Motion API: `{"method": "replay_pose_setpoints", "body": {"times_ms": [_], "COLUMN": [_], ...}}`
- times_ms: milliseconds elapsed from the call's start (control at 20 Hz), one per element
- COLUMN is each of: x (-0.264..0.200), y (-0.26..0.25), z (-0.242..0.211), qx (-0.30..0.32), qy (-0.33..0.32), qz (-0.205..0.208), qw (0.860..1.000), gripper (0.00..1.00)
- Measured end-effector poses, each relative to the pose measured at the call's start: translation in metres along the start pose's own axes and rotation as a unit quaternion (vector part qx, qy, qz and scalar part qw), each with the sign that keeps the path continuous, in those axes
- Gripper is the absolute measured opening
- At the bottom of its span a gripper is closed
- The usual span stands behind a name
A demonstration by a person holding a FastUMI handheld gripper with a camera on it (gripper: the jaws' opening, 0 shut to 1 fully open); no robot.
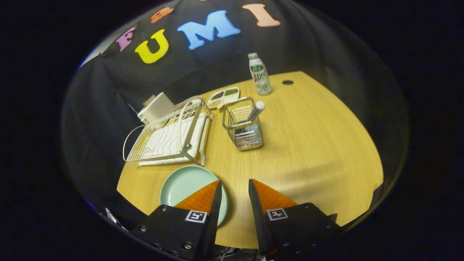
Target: Take the plate from the dish rack, then take the spoon from the basket and place it into the plate.
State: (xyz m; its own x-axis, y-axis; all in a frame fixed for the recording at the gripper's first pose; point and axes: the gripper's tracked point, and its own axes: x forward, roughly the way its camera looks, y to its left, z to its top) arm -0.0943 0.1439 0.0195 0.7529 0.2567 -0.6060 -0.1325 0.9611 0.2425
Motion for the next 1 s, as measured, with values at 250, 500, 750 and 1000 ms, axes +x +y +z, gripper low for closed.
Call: {"method": "replay_pose_setpoints", "body": {"times_ms": [250, 500, 750, 1000], "x": [-0.047, -0.072, -0.081, -0.06], "y": [0.0, -0.002, -0.017, -0.018], "z": [0.082, 0.129, 0.158, 0.15], "qx": [-0.07, -0.069, -0.095, -0.097], "qy": [-0.14, -0.219, -0.282, -0.281], "qz": [-0.017, -0.014, -0.047, -0.045], "qw": [0.988, 0.973, 0.953, 0.954], "gripper": [0.45, 0.46, 0.45, 0.97]}}
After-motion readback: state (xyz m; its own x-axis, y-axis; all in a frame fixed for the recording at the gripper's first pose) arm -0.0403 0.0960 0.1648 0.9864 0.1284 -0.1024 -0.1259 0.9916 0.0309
